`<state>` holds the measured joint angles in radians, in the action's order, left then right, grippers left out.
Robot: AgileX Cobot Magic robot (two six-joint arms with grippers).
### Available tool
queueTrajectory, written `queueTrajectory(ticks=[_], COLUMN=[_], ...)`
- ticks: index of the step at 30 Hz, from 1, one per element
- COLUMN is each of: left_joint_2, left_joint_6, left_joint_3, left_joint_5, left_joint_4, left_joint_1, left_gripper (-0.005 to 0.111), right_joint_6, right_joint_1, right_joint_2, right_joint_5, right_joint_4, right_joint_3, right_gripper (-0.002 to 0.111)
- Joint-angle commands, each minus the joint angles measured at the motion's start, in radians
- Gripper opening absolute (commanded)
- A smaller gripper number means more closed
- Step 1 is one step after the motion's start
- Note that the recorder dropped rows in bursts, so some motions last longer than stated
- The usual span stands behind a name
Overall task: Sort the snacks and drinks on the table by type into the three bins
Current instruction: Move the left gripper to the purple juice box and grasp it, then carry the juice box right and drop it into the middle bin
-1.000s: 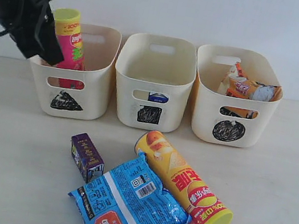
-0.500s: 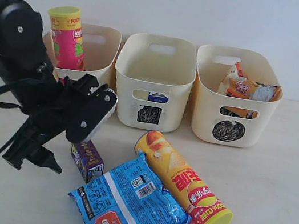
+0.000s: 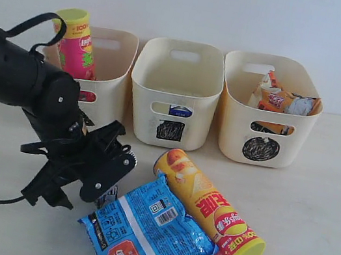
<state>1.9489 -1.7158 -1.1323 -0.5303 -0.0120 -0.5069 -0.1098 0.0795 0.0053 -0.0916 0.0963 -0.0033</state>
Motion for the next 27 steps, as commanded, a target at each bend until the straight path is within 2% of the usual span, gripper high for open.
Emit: queueTrajectory(ticks=[1,4,5,13,19,22,24,26,27], left_joint_2=[0.041,0.048,0.048,-0.018,-0.102,-0.163,-0.228,-0.285,-0.315], left_joint_6=[-0.007,-0.007,-0.007,-0.007,-0.002,0.053,0.157,0.339,0.445], left_joint_3=[0.004,0.004,0.004,0.004,0.004,0.004,0.004,0.004,0.004], left_joint_5=[0.020,0.063,0.074,0.086,0.059,0.055,0.076,0.180,0.281], left_joint_4=[-0.085,-0.085,-0.085,-0.085,-0.081,-0.081,-0.064,-0.002,0.068], left_joint_1=[-0.005,-0.005,-0.005,-0.005,-0.005,-0.005,-0.005,-0.005,-0.005], left_gripper=[0.078,0.073,0.067,0.003,0.004,0.004,0.004,0.004,0.004], right_joint_6=[-0.001,-0.001,-0.001,-0.001,-0.001,-0.001,-0.001,-0.003,-0.003], right_joint_1=[0.003,0.003,0.003,0.003,0.003,0.003,0.003,0.003,0.003], right_joint_2=[-0.005,-0.005,-0.005,-0.005,-0.005,-0.005,-0.005,-0.005,-0.005], right_joint_5=[0.004,0.004,0.004,0.004,0.004,0.004,0.004,0.004,0.004], right_joint_4=[0.001,0.001,0.001,0.001,0.001,0.001,0.001,0.001,0.001], right_joint_3=[0.003,0.003,0.003,0.003,0.003,0.003,0.003,0.003,0.003], right_gripper=[0.000,0.000,0.000,0.000,0.000,0.000,0.000,0.000,0.000])
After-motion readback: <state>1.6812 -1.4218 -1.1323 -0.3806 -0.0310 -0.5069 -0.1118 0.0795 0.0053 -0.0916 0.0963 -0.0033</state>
